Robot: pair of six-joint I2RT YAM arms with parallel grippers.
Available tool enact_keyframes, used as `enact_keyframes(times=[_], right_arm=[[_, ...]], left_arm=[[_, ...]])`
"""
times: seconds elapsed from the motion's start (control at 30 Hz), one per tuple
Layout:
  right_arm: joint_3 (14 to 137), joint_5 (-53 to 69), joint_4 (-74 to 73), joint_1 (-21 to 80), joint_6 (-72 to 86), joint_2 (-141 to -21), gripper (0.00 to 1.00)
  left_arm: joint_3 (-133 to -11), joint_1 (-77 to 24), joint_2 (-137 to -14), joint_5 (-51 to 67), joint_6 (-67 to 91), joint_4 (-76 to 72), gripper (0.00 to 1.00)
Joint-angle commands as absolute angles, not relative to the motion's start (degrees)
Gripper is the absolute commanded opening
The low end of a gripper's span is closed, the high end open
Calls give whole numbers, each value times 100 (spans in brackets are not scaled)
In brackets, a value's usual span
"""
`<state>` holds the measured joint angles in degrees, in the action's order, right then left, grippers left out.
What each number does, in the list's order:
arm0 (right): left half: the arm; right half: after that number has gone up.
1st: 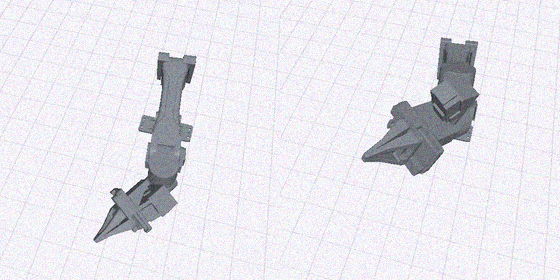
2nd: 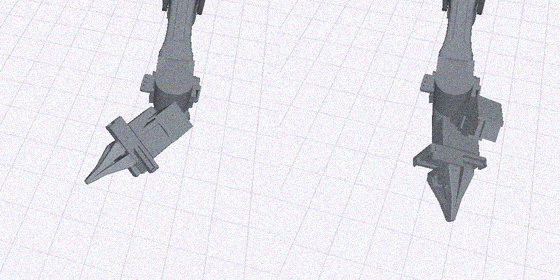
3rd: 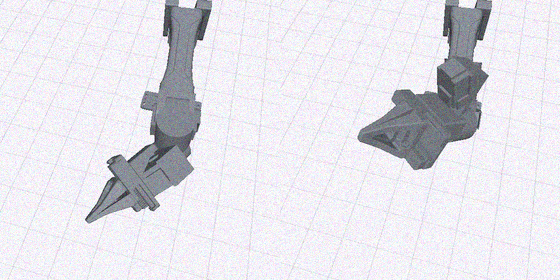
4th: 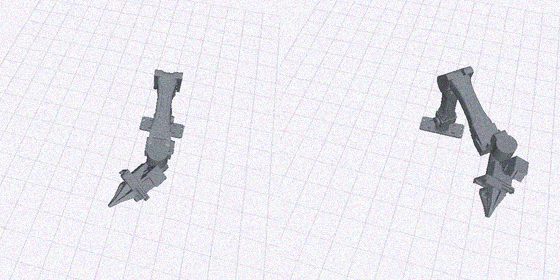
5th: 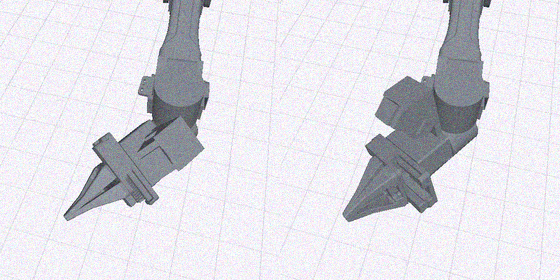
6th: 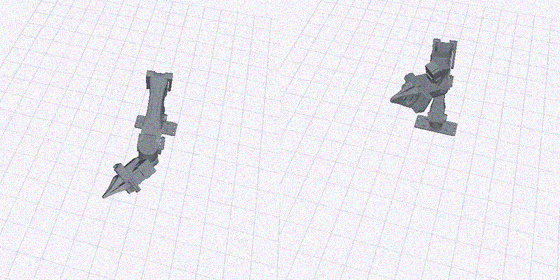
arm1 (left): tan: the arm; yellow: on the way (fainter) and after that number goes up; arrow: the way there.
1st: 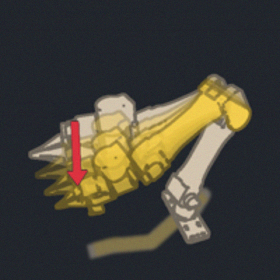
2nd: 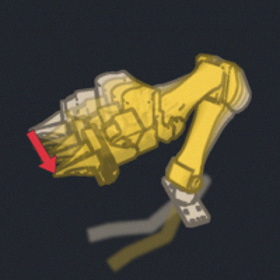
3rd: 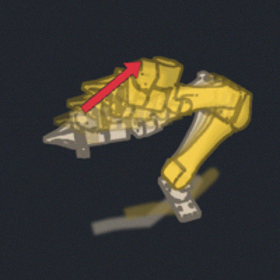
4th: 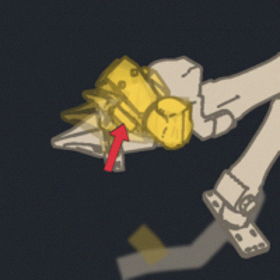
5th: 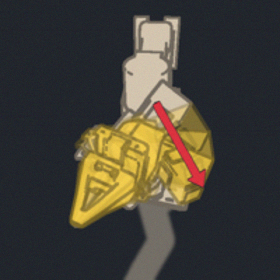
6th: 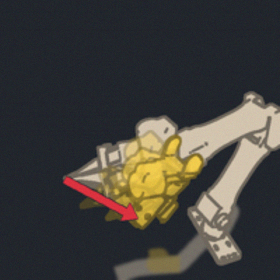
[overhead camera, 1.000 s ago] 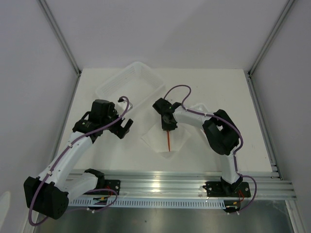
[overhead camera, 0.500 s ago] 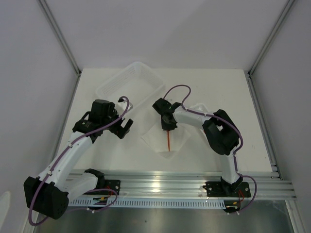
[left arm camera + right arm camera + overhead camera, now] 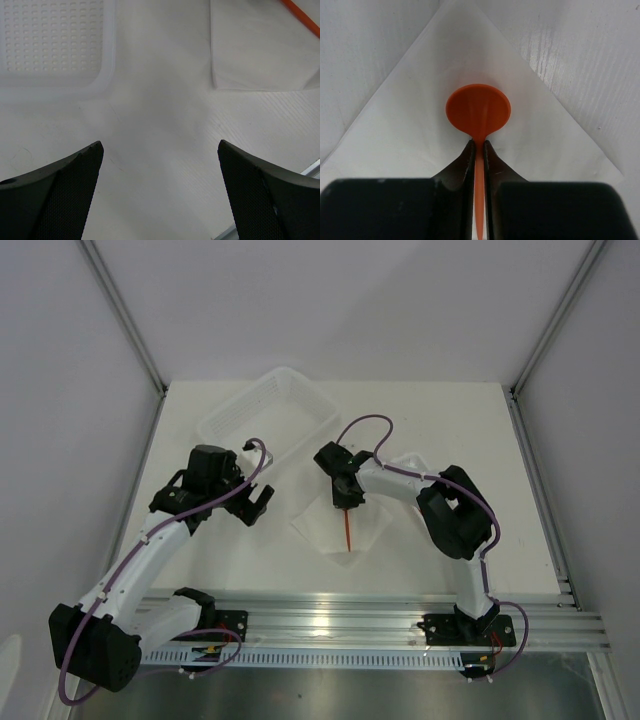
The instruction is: Place the utensils on the paper napkin and roll it up
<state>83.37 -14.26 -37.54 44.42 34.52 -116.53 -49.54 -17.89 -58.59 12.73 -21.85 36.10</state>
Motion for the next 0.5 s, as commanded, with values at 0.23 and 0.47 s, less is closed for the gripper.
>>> enact_keyframes(times=[0.23,0.47], right_arm=[[8350,-1538,-3894,4430,3568,-11505,28],[8446,-1564,-3946,4430,3498,-11365,31]], left_arm=[[-5192,-1819,-5845,1433,-2101,3507,100],[-4939,-1819,-5845,1441,-2109,3507,100]])
